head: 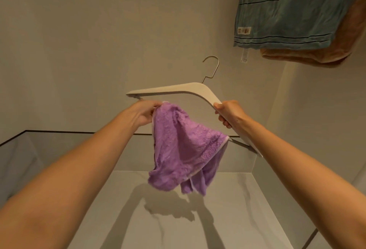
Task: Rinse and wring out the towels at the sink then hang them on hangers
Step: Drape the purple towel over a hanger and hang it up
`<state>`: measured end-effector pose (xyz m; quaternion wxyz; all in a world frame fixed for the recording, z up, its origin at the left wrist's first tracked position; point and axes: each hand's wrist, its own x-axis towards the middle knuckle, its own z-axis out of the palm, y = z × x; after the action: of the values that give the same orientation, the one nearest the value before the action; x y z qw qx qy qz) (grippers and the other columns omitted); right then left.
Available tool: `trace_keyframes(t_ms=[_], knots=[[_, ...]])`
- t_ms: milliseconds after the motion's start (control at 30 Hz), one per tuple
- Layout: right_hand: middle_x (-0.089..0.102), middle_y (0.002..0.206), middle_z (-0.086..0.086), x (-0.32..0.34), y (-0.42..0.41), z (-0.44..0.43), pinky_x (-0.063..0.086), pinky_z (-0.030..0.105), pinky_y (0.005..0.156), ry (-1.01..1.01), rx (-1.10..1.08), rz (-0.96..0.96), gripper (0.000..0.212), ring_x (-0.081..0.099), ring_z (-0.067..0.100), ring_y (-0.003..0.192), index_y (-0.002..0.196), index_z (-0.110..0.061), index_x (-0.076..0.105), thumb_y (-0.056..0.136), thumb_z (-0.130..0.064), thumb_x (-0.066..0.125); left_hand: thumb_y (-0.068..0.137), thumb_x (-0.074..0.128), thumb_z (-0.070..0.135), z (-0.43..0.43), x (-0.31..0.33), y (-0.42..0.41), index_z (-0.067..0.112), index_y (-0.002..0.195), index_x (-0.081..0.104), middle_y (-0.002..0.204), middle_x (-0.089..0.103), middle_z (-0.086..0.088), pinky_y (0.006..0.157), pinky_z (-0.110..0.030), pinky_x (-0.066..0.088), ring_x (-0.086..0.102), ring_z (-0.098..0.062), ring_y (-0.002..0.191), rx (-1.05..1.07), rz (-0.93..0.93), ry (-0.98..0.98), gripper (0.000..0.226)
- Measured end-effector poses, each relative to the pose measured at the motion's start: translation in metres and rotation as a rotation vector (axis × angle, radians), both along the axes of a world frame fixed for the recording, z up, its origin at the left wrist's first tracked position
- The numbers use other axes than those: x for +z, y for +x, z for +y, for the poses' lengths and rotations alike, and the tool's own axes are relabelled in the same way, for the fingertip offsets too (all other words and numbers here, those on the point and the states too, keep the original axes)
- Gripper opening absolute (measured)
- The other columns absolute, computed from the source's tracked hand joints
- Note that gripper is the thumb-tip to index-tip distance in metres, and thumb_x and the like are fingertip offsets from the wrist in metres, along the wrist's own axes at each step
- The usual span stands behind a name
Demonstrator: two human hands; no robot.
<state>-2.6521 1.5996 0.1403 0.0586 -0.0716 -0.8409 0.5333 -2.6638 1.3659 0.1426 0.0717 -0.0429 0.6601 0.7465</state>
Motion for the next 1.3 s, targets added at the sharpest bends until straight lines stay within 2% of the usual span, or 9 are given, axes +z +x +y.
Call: trace_keyframes(t_ms=[67, 133, 300, 367, 433, 767, 933, 1067, 1300], knots=[[0.046, 0.059, 0.008, -0.001, 0.005, 0.001, 0.028, 0.026, 0.048, 0.003, 0.018, -0.013, 0.028, 0.037, 0.018, 0.049, 0.071, -0.005, 0.053, 0.094, -0.021, 0.049, 0.091, 0.051, 0.0, -0.001, -0.006, -0.001, 0.004, 0.081, 0.063, 0.057, 0.063, -0.002, 0.041, -0.016, 0.047, 0.058, -0.005, 0.039, 0.151, 0.016, -0.096, 0.016], [0.045, 0.059, 0.008, -0.003, 0.01, -0.003, 0.027, 0.026, 0.048, 0.007, 0.044, -0.021, 0.029, 0.036, 0.018, 0.049, 0.069, -0.005, 0.052, 0.094, -0.02, 0.048, 0.086, 0.054, -0.001, -0.002, -0.013, -0.002, 0.01, 0.076, 0.063, 0.067, 0.06, -0.002, 0.047, -0.02, 0.045, 0.057, -0.01, 0.051, 0.254, 0.053, -0.195, 0.017], [0.045, 0.059, 0.007, -0.007, 0.013, -0.008, 0.028, 0.025, 0.048, 0.053, 0.051, -0.027, 0.03, 0.037, 0.018, 0.048, 0.07, -0.006, 0.053, 0.094, -0.022, 0.049, 0.082, 0.055, -0.006, -0.002, -0.022, -0.007, 0.008, 0.071, 0.06, 0.075, 0.059, -0.003, 0.038, -0.014, 0.042, 0.056, -0.01, 0.052, 0.482, 0.049, -0.027, 0.018], [0.045, 0.058, 0.006, -0.01, 0.016, -0.003, 0.028, 0.024, 0.047, 0.06, 0.047, -0.043, 0.029, 0.037, 0.017, 0.047, 0.071, -0.005, 0.053, 0.094, -0.023, 0.048, 0.079, 0.06, -0.003, -0.008, -0.022, -0.009, 0.001, 0.085, 0.066, 0.09, 0.065, -0.005, 0.056, -0.016, 0.048, 0.063, -0.017, 0.073, 0.612, 0.091, -0.116, 0.01], [0.045, 0.058, 0.007, -0.013, 0.018, 0.002, 0.028, 0.024, 0.047, 0.039, 0.04, -0.039, 0.028, 0.036, 0.017, 0.047, 0.071, -0.005, 0.054, 0.094, -0.021, 0.049, 0.078, 0.064, 0.001, -0.014, -0.023, -0.01, 0.0, 0.099, 0.07, 0.102, 0.067, -0.009, 0.077, -0.022, 0.047, 0.062, -0.025, 0.097, 0.682, 0.128, -0.266, 0.021], [0.046, 0.06, 0.009, -0.019, 0.025, 0.01, 0.027, 0.025, 0.047, 0.007, 0.098, 0.024, 0.025, 0.036, 0.018, 0.048, 0.071, -0.004, 0.057, 0.091, -0.017, 0.051, 0.088, 0.054, 0.004, -0.021, -0.032, -0.001, -0.011, 0.113, 0.06, 0.117, 0.06, -0.028, 0.091, -0.04, 0.046, 0.057, -0.04, 0.11, 0.786, 0.132, -0.592, 0.029], [0.045, 0.059, 0.008, -0.017, 0.026, 0.009, 0.026, 0.024, 0.047, 0.01, 0.13, 0.033, 0.024, 0.036, 0.017, 0.048, 0.073, -0.002, 0.057, 0.091, -0.017, 0.052, 0.088, 0.054, 0.002, -0.017, -0.039, 0.009, -0.012, 0.119, 0.054, 0.122, 0.056, -0.027, 0.089, -0.036, 0.044, 0.055, -0.038, 0.112, 0.833, 0.149, -0.519, 0.034], [0.045, 0.059, 0.009, -0.018, 0.023, 0.016, 0.027, 0.024, 0.046, 0.029, 0.133, 0.029, 0.025, 0.036, 0.017, 0.048, 0.071, -0.002, 0.057, 0.091, -0.017, 0.053, 0.079, 0.067, -0.003, -0.019, -0.04, 0.014, -0.002, 0.133, 0.024, 0.135, 0.038, -0.021, 0.089, -0.036, 0.042, 0.049, -0.036, 0.116, 0.874, 0.106, -0.297, 0.069], [0.046, 0.058, 0.007, -0.03, 0.018, 0.025, 0.027, 0.019, 0.041, 0.052, 0.204, 0.016, 0.024, 0.037, 0.016, 0.046, 0.07, -0.005, 0.057, 0.09, -0.017, 0.053, 0.076, 0.064, 0.0, -0.02, -0.057, 0.021, 0.001, 0.119, 0.044, 0.128, 0.038, -0.022, 0.099, -0.042, 0.032, 0.039, -0.04, 0.119, 0.746, 0.245, -1.007, 0.048]])
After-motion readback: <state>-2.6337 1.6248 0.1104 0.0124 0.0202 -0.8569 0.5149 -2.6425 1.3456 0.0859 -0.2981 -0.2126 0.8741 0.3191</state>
